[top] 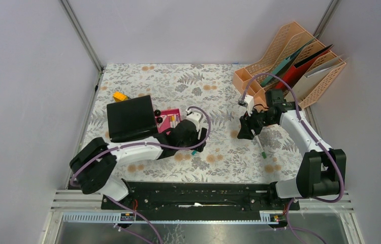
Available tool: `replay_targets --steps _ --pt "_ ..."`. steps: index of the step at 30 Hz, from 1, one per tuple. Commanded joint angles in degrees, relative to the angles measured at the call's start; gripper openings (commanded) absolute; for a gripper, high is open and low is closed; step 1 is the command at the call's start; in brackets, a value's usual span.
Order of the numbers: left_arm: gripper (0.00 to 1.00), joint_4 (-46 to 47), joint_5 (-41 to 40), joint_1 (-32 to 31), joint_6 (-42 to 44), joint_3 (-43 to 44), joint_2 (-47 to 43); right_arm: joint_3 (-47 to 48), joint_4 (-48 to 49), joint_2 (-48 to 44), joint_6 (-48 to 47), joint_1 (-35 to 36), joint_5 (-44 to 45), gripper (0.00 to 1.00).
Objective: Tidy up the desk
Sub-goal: Pick up the stationery from the center of the board.
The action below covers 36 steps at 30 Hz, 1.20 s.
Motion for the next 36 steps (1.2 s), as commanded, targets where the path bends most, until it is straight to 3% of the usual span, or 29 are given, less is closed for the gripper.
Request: replay_targets --steps 1,14,18,25,32,36 --pt "0.72 -0.91 -4.83 -1.66 1.75 4.89 4.11 -0.25 0.51 -1.79 0.08 -0.20 0.92 0.62" --pt "0.44 -7.45 -4.92 -3.67 4.25 13.45 16.82 -0.34 0.50 -2.15 0.08 -0.21 0.83 0.62" --pt "0.28 -9.09 -5.35 -3.72 4.42 14.92 19.14 -0.38 0.54 -2.16 0.16 -0.21 0.83 0.62" --pt "0.24 -10.81 -6.10 -3.96 4.60 16.18 21.88 -0.38 0.54 -2.16 0.16 -0.25 0.83 0.61" --pt "0.00 -11.64 -7.59 -4.51 4.60 16.55 22.81 -0.34 0.46 -2.07 0.26 -0.28 0.75 0.61" --pt "0.00 -10.54 -8.33 -4.77 4.51 15.56 20.48 -0.30 0.49 -2.15 0.25 -0.22 0.74 0.61"
